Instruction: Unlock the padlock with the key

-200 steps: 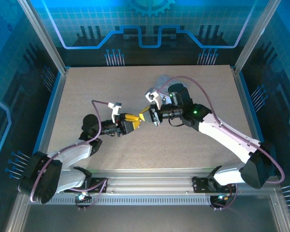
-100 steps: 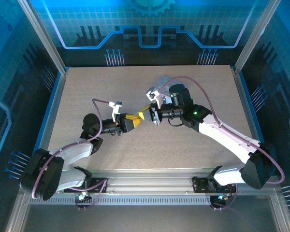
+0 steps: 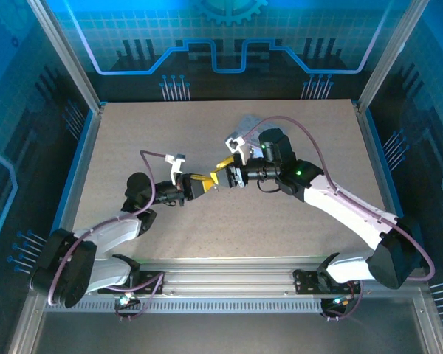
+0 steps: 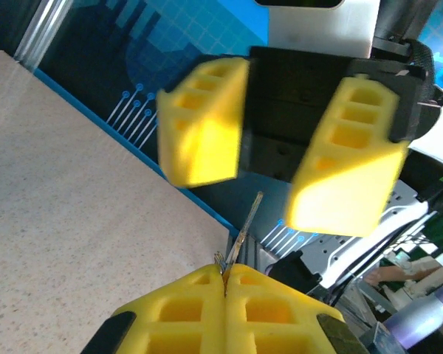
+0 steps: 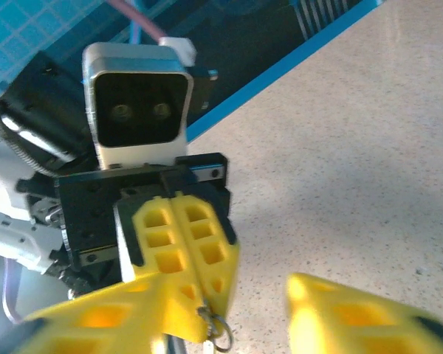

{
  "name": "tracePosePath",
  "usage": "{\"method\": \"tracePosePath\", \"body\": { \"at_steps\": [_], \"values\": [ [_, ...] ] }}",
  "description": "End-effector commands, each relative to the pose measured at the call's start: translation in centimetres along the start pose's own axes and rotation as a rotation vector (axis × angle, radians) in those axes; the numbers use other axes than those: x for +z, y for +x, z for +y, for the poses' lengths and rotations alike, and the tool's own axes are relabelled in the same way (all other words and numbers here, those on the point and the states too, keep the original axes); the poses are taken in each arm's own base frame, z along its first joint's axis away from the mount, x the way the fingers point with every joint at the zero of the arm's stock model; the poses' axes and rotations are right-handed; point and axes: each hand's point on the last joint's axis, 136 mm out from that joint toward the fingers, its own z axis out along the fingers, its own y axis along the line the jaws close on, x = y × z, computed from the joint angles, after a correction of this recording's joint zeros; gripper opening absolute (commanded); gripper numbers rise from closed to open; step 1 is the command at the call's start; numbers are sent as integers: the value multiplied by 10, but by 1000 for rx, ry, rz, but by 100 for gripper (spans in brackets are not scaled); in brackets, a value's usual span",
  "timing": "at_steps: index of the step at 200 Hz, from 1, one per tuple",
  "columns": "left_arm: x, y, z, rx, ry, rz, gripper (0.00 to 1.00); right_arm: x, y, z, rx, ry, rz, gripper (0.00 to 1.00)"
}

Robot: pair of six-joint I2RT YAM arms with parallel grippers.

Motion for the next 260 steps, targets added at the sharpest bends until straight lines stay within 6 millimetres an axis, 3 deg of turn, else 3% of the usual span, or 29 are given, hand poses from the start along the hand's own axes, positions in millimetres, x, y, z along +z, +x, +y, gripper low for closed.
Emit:
{"method": "tracePosePath", "body": {
  "at_steps": [1, 25, 47, 69, 129, 151, 174, 185, 222, 260],
  "values": [
    [-7, 3, 12, 51, -107, 10, 0, -12, -8, -22, 70, 131, -46, 62],
    [-18, 11, 22, 71, -221, 34, 0, -26, -2, -66, 172, 388, -60, 65],
    [-30, 17, 30, 84, -330, 49, 0, -45, 22, -123, 300, 737, -48, 63],
    [-37, 22, 30, 83, -357, 41, 0, -54, 42, -164, 308, 1049, 6, 61],
    [-42, 38, 24, 49, -332, 56, 0, -5, 51, -233, 282, 1430, 88, 60],
    [-44, 43, 20, 55, -326, 77, 0, 9, 45, -246, 258, 1464, 139, 60],
    [-49, 48, 20, 67, -344, 95, 0, 19, 13, -240, 170, 1398, 163, 59],
    [-50, 50, 23, 63, -353, 92, 0, 20, 1, -246, 179, 1348, 191, 62],
    [-48, 50, 22, 52, -340, 95, 0, -6, -26, -311, 373, 1275, 213, 61],
    [-48, 52, 23, 55, -346, 98, 0, -19, -18, -377, 563, 1193, 162, 59]
  ]
}}
